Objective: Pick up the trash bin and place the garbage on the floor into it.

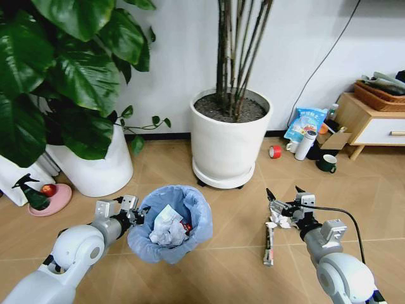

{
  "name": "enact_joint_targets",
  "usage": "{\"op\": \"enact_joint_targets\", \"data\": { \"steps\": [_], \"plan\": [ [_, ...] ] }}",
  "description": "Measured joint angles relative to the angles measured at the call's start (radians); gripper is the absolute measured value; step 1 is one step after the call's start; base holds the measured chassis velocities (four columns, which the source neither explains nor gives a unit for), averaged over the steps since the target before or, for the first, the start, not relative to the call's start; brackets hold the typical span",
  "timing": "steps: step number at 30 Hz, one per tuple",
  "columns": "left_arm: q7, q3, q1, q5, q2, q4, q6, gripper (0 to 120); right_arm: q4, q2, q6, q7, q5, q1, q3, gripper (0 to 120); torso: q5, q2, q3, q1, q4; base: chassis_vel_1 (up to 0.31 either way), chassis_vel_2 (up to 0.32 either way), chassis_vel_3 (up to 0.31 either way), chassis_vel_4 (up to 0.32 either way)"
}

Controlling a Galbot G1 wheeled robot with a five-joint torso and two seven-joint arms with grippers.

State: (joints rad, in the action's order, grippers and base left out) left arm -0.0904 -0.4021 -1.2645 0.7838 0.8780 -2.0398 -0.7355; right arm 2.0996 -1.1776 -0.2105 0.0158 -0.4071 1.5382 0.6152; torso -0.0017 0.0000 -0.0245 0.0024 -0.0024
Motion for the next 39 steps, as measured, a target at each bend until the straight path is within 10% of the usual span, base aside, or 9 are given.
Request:
{"op": "enact_joint_targets", "data": {
  "steps": [22, 39],
  "plan": [
    [-0.004, 0.013, 0.001, -0.005, 0.003, 0.001, 0.0, 0, -0.446, 0.04, -0.123, -0.115, -0.117, -0.112, -0.054, 100, -0.0004, 0.0, 0.0, 0.0, -0.0002, -0.008, -0.017, 0.015, 0.011],
    [-0.001, 0.02, 0.023, -0.001, -0.003, 0.027, 0.0, 0, -0.732, -0.097, -0.087, -0.091, 0.025, -0.265, -0.188, 100, -0.0003, 0.0, 0.0, 0.0, -0.0001, 0.0, 0.0, 0.0, 0.0]
  ]
}}
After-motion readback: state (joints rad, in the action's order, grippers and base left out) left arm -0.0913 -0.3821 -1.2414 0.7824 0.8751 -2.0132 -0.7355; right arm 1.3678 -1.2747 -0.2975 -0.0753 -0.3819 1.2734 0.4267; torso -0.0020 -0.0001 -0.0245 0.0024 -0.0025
